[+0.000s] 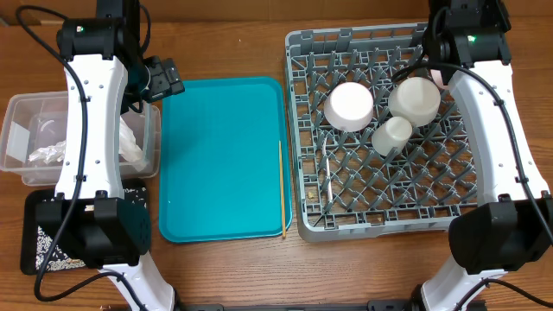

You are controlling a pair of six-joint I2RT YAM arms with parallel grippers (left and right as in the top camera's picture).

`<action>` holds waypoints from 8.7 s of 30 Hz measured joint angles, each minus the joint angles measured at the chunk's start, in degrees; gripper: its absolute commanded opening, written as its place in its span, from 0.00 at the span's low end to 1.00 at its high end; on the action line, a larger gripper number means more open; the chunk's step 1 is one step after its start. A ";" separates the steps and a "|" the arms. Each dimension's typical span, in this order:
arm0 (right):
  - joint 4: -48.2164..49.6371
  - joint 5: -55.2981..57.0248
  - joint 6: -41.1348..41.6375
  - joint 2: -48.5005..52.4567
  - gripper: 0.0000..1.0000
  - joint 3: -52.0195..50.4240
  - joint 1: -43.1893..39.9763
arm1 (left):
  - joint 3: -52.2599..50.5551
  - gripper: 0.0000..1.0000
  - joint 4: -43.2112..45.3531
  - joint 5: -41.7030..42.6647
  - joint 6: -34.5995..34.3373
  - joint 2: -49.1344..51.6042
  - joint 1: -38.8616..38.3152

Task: Sort waste into correct bins and load items into the dishwasher

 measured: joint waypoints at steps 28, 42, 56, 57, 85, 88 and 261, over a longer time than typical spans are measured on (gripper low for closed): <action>-0.22 -8.87 -0.96 0.00 0.04 -3.21 4.02 | 0.00 1.00 0.02 -0.02 0.00 0.00 0.00; 2.58 -11.23 -1.66 1.20 0.04 -4.61 4.02 | 0.00 1.00 0.00 0.00 0.00 0.00 0.00; 5.29 -5.73 -6.08 5.07 0.22 -4.83 5.16 | 0.00 1.00 0.02 0.00 0.00 0.00 0.00; 5.57 -5.73 -6.05 5.07 0.22 -4.83 5.68 | 0.00 1.00 0.02 -0.02 0.00 0.00 0.00; -9.38 -66.97 38.75 4.04 0.48 -3.02 -28.63 | 0.00 1.00 0.02 0.00 0.00 0.00 0.00; -10.05 -74.38 40.11 4.17 0.44 -3.02 -31.74 | 0.02 1.00 0.00 0.00 0.00 0.00 0.00; -21.94 -49.57 67.45 5.95 0.69 -16.02 47.12 | 0.00 1.00 0.00 -0.02 0.00 0.00 0.00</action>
